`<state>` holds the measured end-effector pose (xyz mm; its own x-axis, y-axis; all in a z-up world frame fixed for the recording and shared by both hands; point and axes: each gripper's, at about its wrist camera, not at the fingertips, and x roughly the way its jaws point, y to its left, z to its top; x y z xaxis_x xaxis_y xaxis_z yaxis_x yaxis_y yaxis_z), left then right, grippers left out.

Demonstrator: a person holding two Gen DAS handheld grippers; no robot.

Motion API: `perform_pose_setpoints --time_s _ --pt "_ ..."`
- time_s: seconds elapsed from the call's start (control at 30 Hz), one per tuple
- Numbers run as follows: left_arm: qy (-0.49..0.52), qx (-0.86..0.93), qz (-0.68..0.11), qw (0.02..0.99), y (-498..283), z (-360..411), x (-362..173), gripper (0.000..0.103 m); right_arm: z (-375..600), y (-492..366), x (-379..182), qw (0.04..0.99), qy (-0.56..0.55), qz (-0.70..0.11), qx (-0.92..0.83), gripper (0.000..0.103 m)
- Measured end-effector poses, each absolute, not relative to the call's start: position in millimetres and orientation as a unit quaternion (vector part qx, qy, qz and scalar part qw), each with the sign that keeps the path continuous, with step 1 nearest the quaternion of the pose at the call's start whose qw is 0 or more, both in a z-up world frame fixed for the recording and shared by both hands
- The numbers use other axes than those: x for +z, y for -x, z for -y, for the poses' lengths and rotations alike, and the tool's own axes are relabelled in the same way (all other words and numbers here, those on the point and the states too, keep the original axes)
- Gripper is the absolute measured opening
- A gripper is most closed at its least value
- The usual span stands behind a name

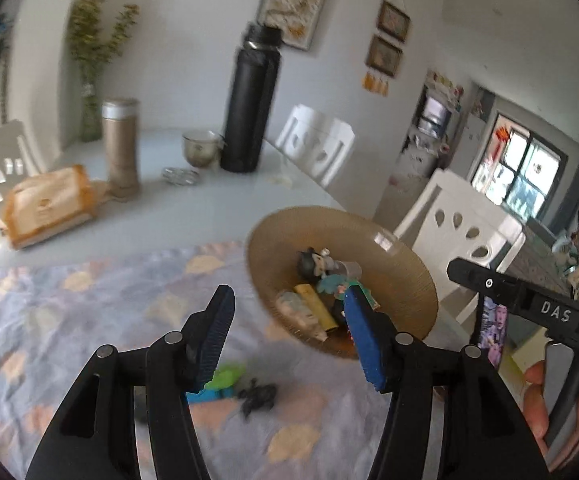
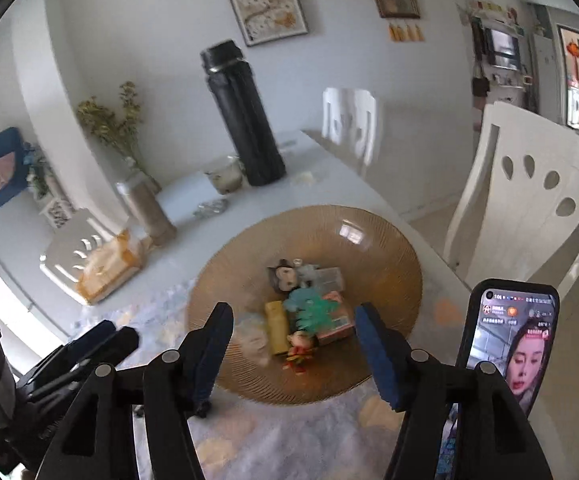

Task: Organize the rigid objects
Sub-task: 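Carry both objects over the bowl and open both tools to drop them, then move both open tools back from the bowl toward the remaining objects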

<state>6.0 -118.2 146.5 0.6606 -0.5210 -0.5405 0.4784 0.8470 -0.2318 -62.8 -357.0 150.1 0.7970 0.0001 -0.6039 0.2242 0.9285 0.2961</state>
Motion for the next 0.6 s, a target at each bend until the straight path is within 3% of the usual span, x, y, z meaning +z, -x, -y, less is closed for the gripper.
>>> perform_pose_setpoints --time_s 0.13,0.17,0.23,0.3,0.6 --pt "0.057 -0.239 -0.288 0.925 23.4 72.0 160.5 0.059 322.1 77.9 158.3 0.939 -0.153 -0.308 -0.015 0.064" --pt "0.062 -0.226 -0.286 0.929 30.4 60.6 161.1 0.072 310.6 81.8 157.7 0.941 -0.146 -0.306 -0.003 0.066" --pt "0.074 -0.194 -0.281 0.937 43.4 37.9 155.6 0.087 290.4 84.6 150.5 0.94 -0.137 -0.31 0.023 0.075" --pt "0.078 -0.167 -0.292 0.939 51.5 17.5 137.8 0.087 267.6 84.6 132.5 0.936 -0.129 -0.323 0.049 0.084" --pt "0.073 -0.073 -0.37 0.923 49.7 -26.0 32.4 0.087 215.6 62.3 21.9 0.912 -0.069 -0.399 0.057 0.084"
